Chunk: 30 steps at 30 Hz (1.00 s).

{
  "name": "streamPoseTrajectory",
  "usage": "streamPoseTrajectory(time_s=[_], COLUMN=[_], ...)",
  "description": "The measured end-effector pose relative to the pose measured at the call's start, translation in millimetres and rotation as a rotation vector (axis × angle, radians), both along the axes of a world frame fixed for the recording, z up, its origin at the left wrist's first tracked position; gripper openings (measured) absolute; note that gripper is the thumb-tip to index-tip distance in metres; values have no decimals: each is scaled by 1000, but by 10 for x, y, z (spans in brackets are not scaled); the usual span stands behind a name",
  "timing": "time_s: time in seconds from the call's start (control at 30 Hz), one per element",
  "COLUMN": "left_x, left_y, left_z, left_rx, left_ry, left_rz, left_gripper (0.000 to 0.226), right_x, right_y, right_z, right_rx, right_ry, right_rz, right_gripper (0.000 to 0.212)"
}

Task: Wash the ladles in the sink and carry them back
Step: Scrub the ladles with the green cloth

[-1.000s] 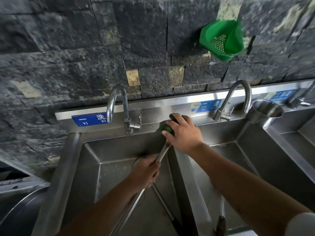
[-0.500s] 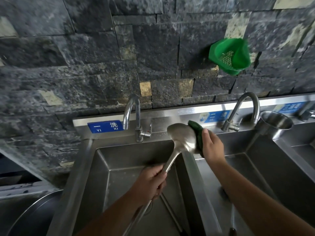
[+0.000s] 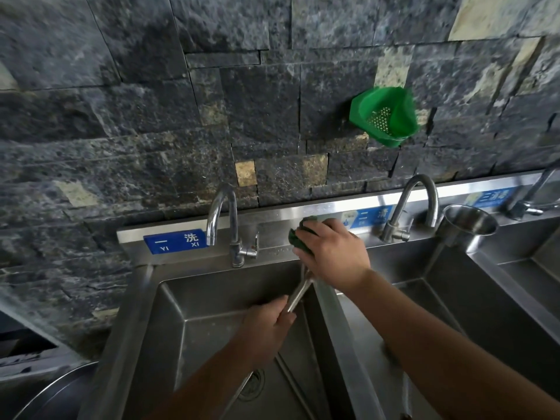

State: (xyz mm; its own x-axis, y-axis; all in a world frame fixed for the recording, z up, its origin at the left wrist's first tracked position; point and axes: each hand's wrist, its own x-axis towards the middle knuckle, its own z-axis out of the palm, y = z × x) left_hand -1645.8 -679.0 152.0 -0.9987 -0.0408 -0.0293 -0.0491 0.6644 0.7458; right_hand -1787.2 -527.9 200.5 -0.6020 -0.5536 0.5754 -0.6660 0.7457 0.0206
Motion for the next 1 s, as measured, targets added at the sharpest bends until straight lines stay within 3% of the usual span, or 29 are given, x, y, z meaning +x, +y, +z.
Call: streamPoseTrajectory(time_s=[0.13,0.2,0.27,0.37,0.47,0.57,0.63,0.67,0.77,0.83,0.9,1.0], left_x=[111,147,174,153,70,25,6,-2,27,101,173,199], left_y=[7,-7,-19,-108,-207,-283,-344,-361,-328,-231,-127,-20], left_z=[-98,-147,-152,-63,21,14,-47,-81,-180,-241,-298,-333], left_rx=[-147,-113,-35,142,359,406,396,387,265,309,428,429], left_ry=[40,17,-1,-68,-181,-246,-330,-387,-514,-617,-689,-594], left_rz=[-78,-88,-67,69,186,227,237,229,159,115,68,48], left_gripper=[31,25,20,17,17,17,12,17,10,9,10,13], right_x=[-330,-426,-396,-215,-120,-88,-65,-54,-52,-79,-90,-109], right_y=[54,165,284,436,506,456,368,319,141,-4,-99,-5], right_z=[125,68,-41,-191,-246,-128,-4,48,-14,-221,-499,-973], right_rx=[-138,-299,-581,-1174,-1559,-1693,-1593,-1415,-552,-153,137,534], right_ry=[-546,-814,-1007,-1297,-1506,-1462,-1240,-1056,-392,-114,-149,-320], right_rz=[-180,-240,-289,-334,-211,17,74,84,98,160,198,164], right_gripper=[45,40,41,36,43,48,33,30,44,50,51,56])
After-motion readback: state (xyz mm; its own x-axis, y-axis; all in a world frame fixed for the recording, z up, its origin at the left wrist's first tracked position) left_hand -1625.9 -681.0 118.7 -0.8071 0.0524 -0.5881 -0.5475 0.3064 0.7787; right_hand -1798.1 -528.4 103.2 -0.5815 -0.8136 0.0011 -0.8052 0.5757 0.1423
